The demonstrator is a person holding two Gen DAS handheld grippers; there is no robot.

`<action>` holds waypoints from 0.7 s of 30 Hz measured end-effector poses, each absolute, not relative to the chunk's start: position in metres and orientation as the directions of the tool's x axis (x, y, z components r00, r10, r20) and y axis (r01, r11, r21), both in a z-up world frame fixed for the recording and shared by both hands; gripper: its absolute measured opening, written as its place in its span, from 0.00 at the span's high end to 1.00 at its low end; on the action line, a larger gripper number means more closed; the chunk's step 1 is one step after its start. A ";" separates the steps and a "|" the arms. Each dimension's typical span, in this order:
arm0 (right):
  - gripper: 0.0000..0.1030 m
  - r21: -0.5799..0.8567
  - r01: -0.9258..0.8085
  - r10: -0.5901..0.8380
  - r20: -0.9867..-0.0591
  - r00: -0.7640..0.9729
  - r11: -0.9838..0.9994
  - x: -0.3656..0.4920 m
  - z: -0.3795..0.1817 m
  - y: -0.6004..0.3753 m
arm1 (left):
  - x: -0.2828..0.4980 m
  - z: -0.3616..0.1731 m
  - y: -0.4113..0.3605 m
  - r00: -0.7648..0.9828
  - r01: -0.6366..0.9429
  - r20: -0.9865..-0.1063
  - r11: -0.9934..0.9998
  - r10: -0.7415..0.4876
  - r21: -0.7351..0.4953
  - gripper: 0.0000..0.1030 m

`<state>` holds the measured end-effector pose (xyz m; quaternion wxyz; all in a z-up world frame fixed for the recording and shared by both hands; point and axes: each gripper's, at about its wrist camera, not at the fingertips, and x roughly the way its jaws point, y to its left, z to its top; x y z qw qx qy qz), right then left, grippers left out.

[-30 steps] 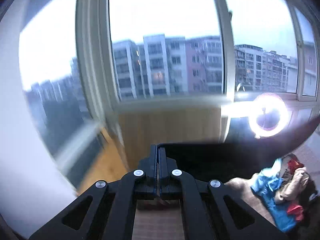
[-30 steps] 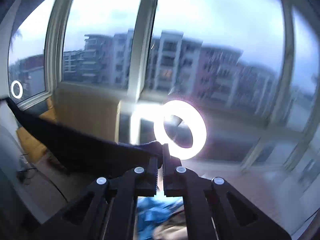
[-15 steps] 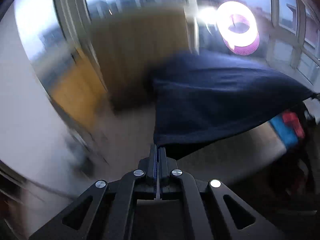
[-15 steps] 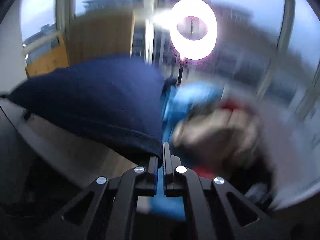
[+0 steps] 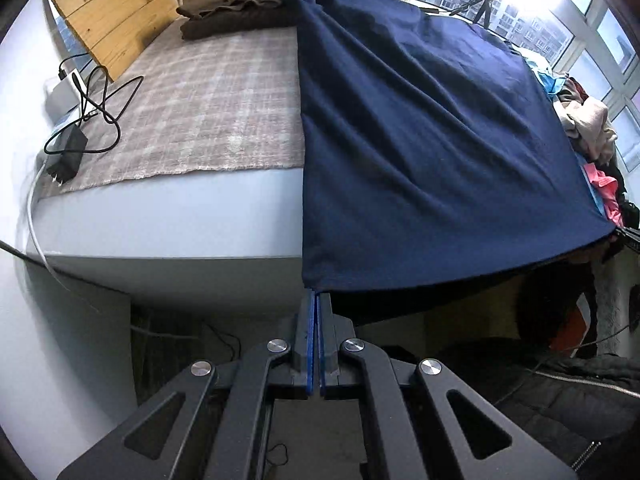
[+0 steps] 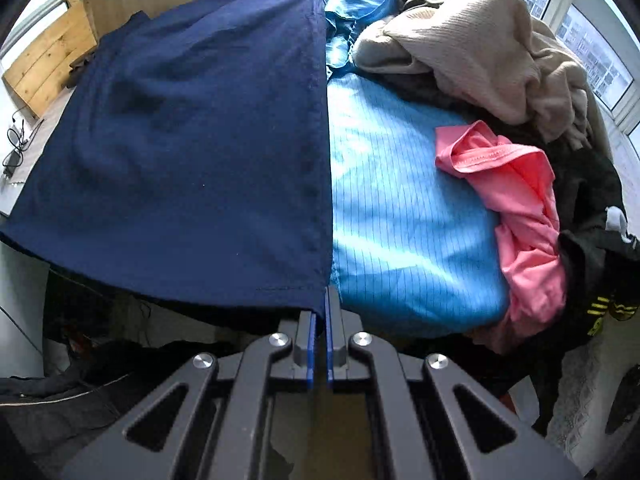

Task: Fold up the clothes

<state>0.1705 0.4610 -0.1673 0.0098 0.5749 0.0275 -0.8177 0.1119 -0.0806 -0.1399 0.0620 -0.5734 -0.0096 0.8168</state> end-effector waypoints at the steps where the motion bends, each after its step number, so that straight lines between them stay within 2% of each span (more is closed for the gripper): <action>1: 0.97 -0.041 0.058 0.020 -0.945 -0.325 -0.997 0.168 -0.169 0.461 | 0.113 -0.140 -0.079 -0.321 -0.103 -0.939 -0.990 0.120 -0.091 1.00; 4: 0.94 -0.050 0.093 0.023 -0.963 -0.269 -0.994 0.163 -0.175 0.458 | 0.120 -0.140 -0.074 -0.261 -0.128 -0.954 -0.985 0.149 -0.119 0.99; 8: 0.94 0.064 0.088 -0.079 -0.982 -0.174 -0.994 0.173 -0.155 0.463 | 0.122 -0.114 -0.086 -0.221 -0.113 -0.961 -0.983 0.166 -0.144 0.99; 11: 0.91 0.181 0.084 -0.197 -0.943 -0.268 -0.980 0.163 -0.092 0.466 | 0.093 -0.068 -0.102 -0.282 -0.104 -0.950 -0.989 0.133 -0.107 0.99; 15: 0.68 0.189 0.174 -0.249 -0.861 -0.445 -0.966 0.119 -0.006 0.451 | 0.027 0.010 -0.117 -0.410 -0.123 -0.909 -0.992 0.078 -0.029 0.98; 19: 0.66 0.104 0.267 -0.238 -0.809 -0.538 -0.958 0.041 0.055 0.420 | -0.060 0.054 -0.121 -0.510 -0.157 -0.859 -0.986 0.036 0.052 0.98; 21: 0.66 0.052 0.305 -0.225 -0.791 -0.568 -0.951 -0.003 0.075 0.398 | -0.111 0.061 -0.129 -0.531 -0.156 -0.846 -0.987 0.049 0.041 0.98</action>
